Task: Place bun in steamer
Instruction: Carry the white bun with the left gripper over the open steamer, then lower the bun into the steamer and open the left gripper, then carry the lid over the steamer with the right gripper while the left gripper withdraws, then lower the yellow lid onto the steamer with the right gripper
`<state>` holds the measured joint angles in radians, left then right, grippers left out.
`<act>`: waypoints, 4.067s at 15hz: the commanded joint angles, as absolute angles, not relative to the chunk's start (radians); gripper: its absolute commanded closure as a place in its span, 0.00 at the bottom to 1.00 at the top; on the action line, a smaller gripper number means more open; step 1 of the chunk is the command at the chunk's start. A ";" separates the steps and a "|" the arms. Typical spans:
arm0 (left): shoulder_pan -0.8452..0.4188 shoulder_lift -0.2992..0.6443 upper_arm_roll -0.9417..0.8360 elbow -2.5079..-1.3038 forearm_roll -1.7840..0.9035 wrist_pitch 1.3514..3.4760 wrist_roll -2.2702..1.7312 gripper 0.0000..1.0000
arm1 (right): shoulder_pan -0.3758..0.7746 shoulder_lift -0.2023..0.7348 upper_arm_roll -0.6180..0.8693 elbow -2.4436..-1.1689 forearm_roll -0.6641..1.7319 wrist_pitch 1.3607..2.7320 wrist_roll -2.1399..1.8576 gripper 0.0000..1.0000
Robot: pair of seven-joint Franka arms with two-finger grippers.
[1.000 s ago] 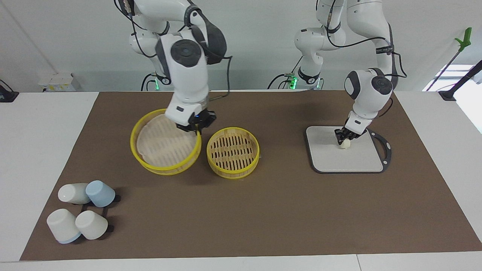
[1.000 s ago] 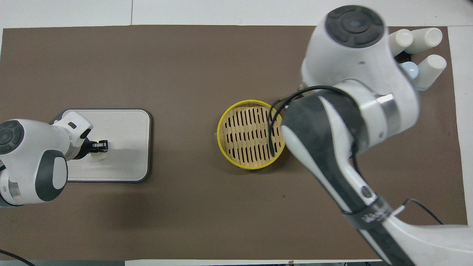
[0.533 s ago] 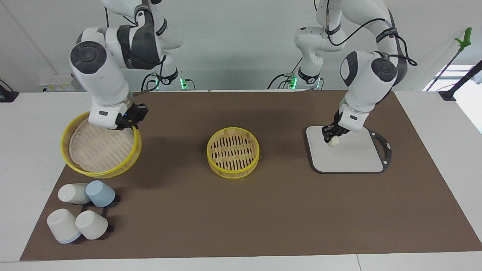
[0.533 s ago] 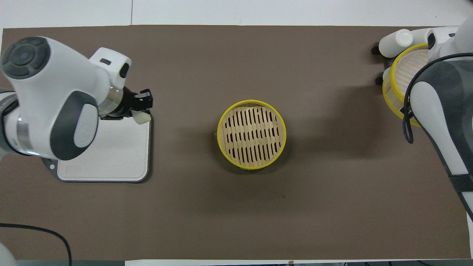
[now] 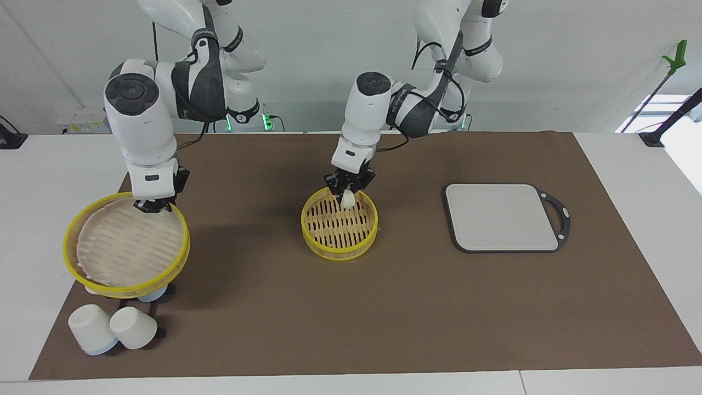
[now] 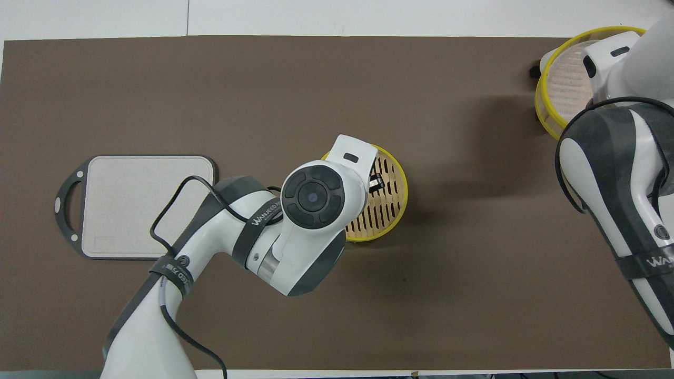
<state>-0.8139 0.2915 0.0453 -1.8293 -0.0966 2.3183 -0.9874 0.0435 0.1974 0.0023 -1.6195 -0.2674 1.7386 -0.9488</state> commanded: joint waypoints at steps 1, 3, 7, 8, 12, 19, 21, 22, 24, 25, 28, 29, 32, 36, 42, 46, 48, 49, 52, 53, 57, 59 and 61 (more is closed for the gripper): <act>-0.851 0.373 0.071 -1.851 -0.094 2.414 -0.996 0.66 | 0.014 0.149 0.009 -1.687 -0.293 1.781 -0.976 1.00; -0.853 0.387 0.071 -1.852 -0.094 2.424 -0.996 0.66 | 0.014 0.147 0.009 -1.689 -0.293 1.782 -0.976 1.00; -0.853 0.387 0.069 -1.852 -0.095 2.431 -1.040 0.01 | 0.014 0.149 0.009 -1.689 -0.291 1.786 -0.976 1.00; -0.851 0.382 0.068 -1.850 -0.094 2.425 -1.054 0.00 | 0.014 0.147 0.009 -1.689 -0.291 1.786 -0.976 1.00; -0.806 0.251 0.067 -1.858 -0.095 2.253 -1.043 0.00 | 0.015 0.147 0.009 -1.689 -0.291 1.784 -0.968 1.00; -0.387 -0.031 0.078 -1.815 -0.092 1.739 -0.477 0.00 | 0.243 0.146 0.043 -1.678 -0.158 1.773 -0.236 1.00; -0.266 -0.035 0.077 -1.769 -0.022 1.654 -0.276 0.00 | 0.349 0.173 0.041 -1.664 -0.053 1.801 0.023 1.00; -0.232 -0.035 0.078 -1.757 0.007 1.635 -0.193 0.00 | 0.365 0.205 0.041 -1.652 0.013 1.834 0.100 1.00; -0.166 -0.035 0.078 -1.750 0.024 1.629 -0.074 0.00 | 0.423 0.247 0.041 -1.651 0.057 1.926 0.214 1.00; -0.155 -0.035 0.078 -1.741 0.025 1.618 -0.051 0.00 | 0.457 0.265 0.041 -1.651 0.057 1.965 0.303 1.00; -0.138 -0.032 0.078 -1.684 0.026 1.566 -0.026 0.00 | 0.538 0.330 0.041 -1.649 0.051 2.061 0.472 1.00; -0.140 -0.028 0.078 -1.669 0.026 1.553 -0.023 0.00 | 0.545 0.342 0.041 -1.654 0.046 2.084 0.479 1.00; -0.141 -0.035 0.081 -1.661 0.025 1.528 -0.020 0.00 | 0.600 0.374 0.040 -1.657 0.035 2.118 0.558 1.00; -0.141 -0.035 0.080 -1.661 0.023 1.516 -0.020 0.00 | 0.630 0.390 0.040 -1.660 0.034 2.157 0.606 1.00; -0.138 -0.048 0.078 -1.664 0.017 1.520 -0.018 0.00 | 0.634 0.423 0.040 -1.663 0.034 2.244 0.609 1.00; -0.138 -0.049 0.080 -1.670 0.012 1.526 -0.018 0.00 | 0.658 0.456 0.040 -1.660 0.035 2.284 0.629 1.00; -0.137 -0.049 0.080 -1.672 0.006 1.529 -0.018 0.00 | 0.672 0.468 0.040 -1.658 0.034 2.310 0.673 1.00; -0.137 -0.049 0.080 -1.674 -0.003 1.532 -0.018 0.00 | 0.673 0.469 0.040 -1.660 0.034 2.318 0.673 1.00; -0.137 -0.051 0.080 -1.675 -0.014 1.532 -0.020 0.00 | 0.660 0.471 0.040 -1.661 0.034 2.315 0.672 1.00; -0.137 -0.052 0.080 -1.677 -0.015 1.532 -0.020 0.00 | 0.660 0.471 0.040 -1.661 0.034 2.309 0.672 1.00; -0.137 -0.057 0.080 -1.683 -0.024 1.534 -0.021 0.00 | 0.644 0.468 0.037 -1.654 0.034 2.240 0.672 1.00; -0.133 -0.057 0.080 -1.683 -0.034 1.535 -0.021 0.00 | 0.643 0.463 0.035 -1.651 0.034 2.220 0.673 0.39; -0.123 -0.057 0.080 -1.683 -0.034 1.536 -0.021 0.00 | 0.643 0.456 0.034 -1.651 0.034 2.215 0.672 0.00</act>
